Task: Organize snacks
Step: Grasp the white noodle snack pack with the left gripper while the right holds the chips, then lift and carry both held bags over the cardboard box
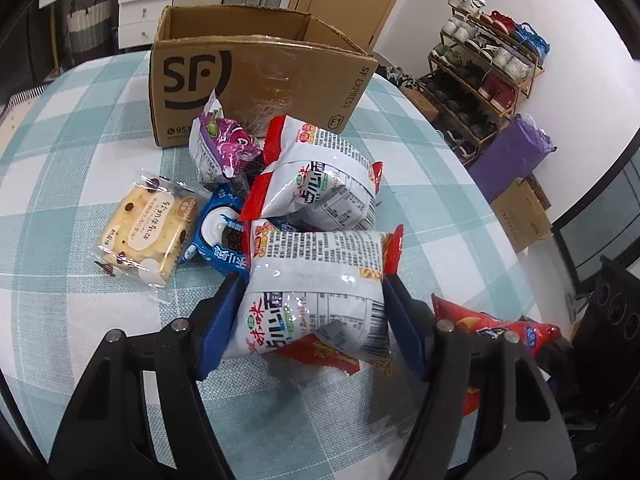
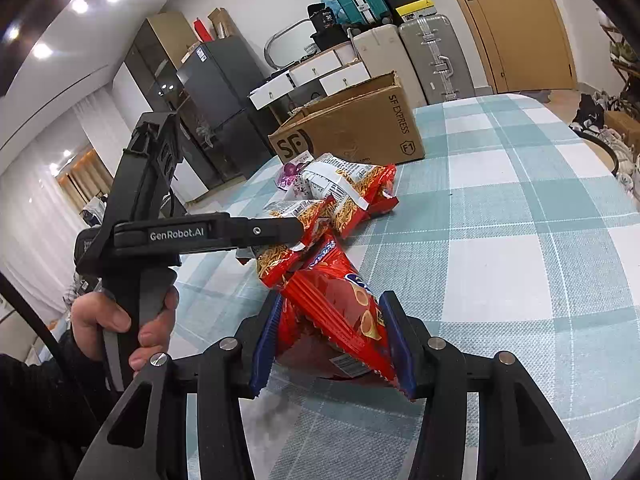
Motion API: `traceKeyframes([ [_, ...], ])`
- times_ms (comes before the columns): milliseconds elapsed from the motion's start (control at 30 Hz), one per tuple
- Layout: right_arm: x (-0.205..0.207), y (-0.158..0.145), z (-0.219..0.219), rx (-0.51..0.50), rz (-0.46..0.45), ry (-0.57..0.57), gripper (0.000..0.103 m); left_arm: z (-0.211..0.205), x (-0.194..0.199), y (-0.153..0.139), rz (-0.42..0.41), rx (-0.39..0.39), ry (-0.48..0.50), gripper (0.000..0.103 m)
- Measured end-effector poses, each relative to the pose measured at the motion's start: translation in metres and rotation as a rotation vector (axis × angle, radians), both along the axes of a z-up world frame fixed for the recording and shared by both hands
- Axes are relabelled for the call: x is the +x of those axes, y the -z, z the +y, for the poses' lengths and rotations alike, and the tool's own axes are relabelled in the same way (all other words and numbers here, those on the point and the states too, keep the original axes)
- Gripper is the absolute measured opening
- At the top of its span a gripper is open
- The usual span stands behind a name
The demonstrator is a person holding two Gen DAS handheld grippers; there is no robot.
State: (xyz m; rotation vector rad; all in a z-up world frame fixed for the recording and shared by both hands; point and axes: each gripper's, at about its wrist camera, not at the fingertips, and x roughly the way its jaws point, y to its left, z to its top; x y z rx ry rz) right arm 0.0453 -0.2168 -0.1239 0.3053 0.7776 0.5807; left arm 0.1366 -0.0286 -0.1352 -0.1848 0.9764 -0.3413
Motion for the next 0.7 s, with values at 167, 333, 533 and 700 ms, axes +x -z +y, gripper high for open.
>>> traceKeyframes([
  [167, -0.009, -0.005, 0.001, -0.006, -0.011, 0.012, 0.05, 0.011, -0.011, -0.002, 0.012, -0.039, 0.002, 0.063],
  [333, -0.018, -0.015, 0.008, -0.022, -0.032, 0.008, 0.05, 0.024, -0.036, -0.011, -0.022, -0.033, -0.006, 0.063],
  [533, -0.033, -0.035, 0.021, -0.038, -0.087, -0.016, 0.05, 0.041, -0.073, -0.029, -0.081, -0.028, -0.032, 0.063],
  [700, -0.041, -0.046, 0.03, -0.025, -0.097, -0.024, 0.05, 0.05, -0.104, -0.04, -0.122, -0.014, -0.036, 0.064],
])
